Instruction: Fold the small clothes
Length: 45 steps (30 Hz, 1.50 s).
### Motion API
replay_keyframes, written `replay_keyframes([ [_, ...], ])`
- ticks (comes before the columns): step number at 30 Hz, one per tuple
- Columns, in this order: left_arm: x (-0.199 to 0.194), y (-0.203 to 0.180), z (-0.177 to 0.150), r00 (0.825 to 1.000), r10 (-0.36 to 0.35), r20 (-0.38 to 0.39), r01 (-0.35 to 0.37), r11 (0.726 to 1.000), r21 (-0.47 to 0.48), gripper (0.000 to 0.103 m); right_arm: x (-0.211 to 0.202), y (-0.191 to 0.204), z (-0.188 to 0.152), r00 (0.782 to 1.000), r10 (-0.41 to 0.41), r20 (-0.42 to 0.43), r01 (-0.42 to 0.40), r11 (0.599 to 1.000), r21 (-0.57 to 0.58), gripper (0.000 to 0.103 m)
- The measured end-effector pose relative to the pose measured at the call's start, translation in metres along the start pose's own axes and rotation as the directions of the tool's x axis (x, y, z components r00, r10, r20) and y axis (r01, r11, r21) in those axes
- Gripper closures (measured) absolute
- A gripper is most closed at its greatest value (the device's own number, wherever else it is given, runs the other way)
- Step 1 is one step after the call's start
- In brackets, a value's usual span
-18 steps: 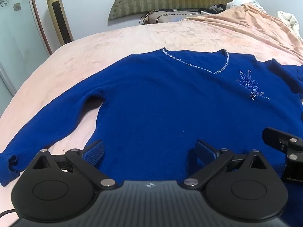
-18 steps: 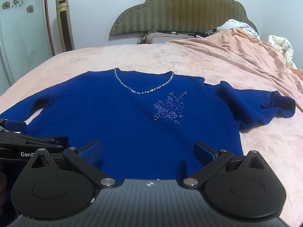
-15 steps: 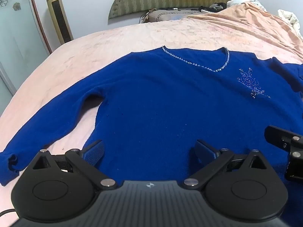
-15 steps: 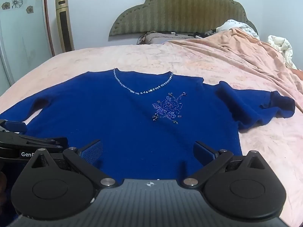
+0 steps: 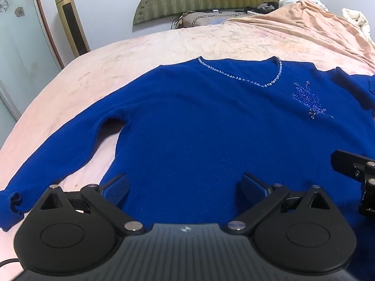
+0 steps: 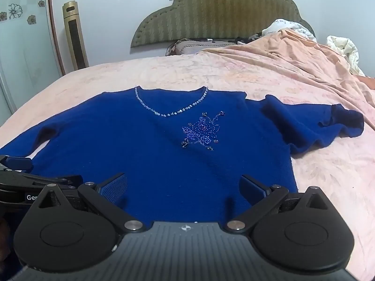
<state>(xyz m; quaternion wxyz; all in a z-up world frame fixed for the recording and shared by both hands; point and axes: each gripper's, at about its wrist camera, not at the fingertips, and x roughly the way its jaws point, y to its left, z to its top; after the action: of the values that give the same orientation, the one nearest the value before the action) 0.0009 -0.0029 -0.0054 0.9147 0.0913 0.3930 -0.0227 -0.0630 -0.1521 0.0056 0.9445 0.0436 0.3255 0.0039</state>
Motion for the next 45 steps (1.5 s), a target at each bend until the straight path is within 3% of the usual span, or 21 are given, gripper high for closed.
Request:
replay_keyframes([
  [11,-0.006,-0.004,-0.003,0.999,-0.013,0.036,0.012,1.000,0.005,0.001,-0.006,0.001,-0.001,0.999,0.005,0.051,-0.004,1.000,-0.015,0.000],
  [18,-0.014,-0.008,-0.001,0.995,-0.006,0.096,0.005,1.000,0.018,0.001,-0.009,-0.011,0.000,0.998,0.020,0.055,-0.024,0.998,0.061,0.000],
  [22,-0.007,-0.010,0.001,0.997,0.005,0.075,-0.007,1.000,0.019,0.001,-0.004,-0.015,0.001,1.000,-0.012,0.015,0.011,0.999,0.042,0.000],
  [37,0.003,-0.013,0.001,0.997,0.059,0.040,-0.060,0.998,0.010,0.001,-0.010,-0.018,-0.003,0.997,0.041,0.065,-0.039,0.999,-0.026,0.000],
  [45,0.007,-0.016,0.002,0.998,0.048,0.035,-0.048,0.999,0.015,0.001,-0.012,-0.020,-0.004,0.997,0.018,0.078,-0.013,0.998,-0.063,0.000],
])
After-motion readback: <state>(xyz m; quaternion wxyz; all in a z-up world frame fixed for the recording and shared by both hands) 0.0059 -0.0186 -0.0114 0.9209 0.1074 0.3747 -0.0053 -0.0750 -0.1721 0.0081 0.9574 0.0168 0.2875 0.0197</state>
